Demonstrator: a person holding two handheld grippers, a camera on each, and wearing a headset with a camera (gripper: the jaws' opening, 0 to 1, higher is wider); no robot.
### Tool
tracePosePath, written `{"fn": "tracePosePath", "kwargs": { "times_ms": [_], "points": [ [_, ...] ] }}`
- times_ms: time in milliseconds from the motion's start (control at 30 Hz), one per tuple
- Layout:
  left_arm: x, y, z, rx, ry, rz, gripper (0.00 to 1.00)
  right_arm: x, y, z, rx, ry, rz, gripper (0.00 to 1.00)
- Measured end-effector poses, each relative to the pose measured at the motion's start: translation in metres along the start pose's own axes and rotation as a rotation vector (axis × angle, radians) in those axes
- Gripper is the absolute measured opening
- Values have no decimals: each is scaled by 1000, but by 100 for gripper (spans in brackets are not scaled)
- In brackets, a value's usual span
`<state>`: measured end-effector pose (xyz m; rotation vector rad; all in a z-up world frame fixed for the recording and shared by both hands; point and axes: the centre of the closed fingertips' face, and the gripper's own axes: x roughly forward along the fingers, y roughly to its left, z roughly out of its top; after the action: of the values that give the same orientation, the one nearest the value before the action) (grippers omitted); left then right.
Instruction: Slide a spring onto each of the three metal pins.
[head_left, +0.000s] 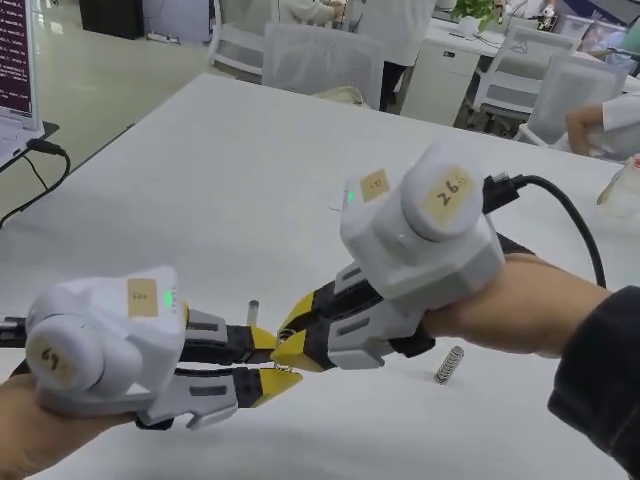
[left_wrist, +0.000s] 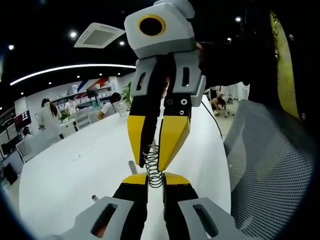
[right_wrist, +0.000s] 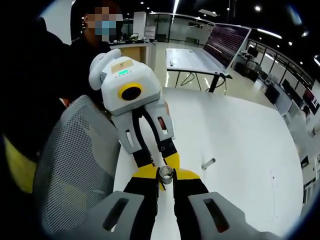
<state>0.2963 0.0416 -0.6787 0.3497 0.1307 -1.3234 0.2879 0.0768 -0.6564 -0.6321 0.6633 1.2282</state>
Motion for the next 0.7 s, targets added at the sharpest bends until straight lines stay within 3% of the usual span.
{"fn": "tracePosePath", "kwargs": {
  "times_ms": [500, 700],
  "points": [
    [-3, 4, -4, -31, 11, 18, 11, 0, -2, -1, 12, 7, 2, 7],
    [-9, 4, -6, -97, 2, 27, 22, -1, -5, -1, 17, 4, -5, 7]
  ]
}}
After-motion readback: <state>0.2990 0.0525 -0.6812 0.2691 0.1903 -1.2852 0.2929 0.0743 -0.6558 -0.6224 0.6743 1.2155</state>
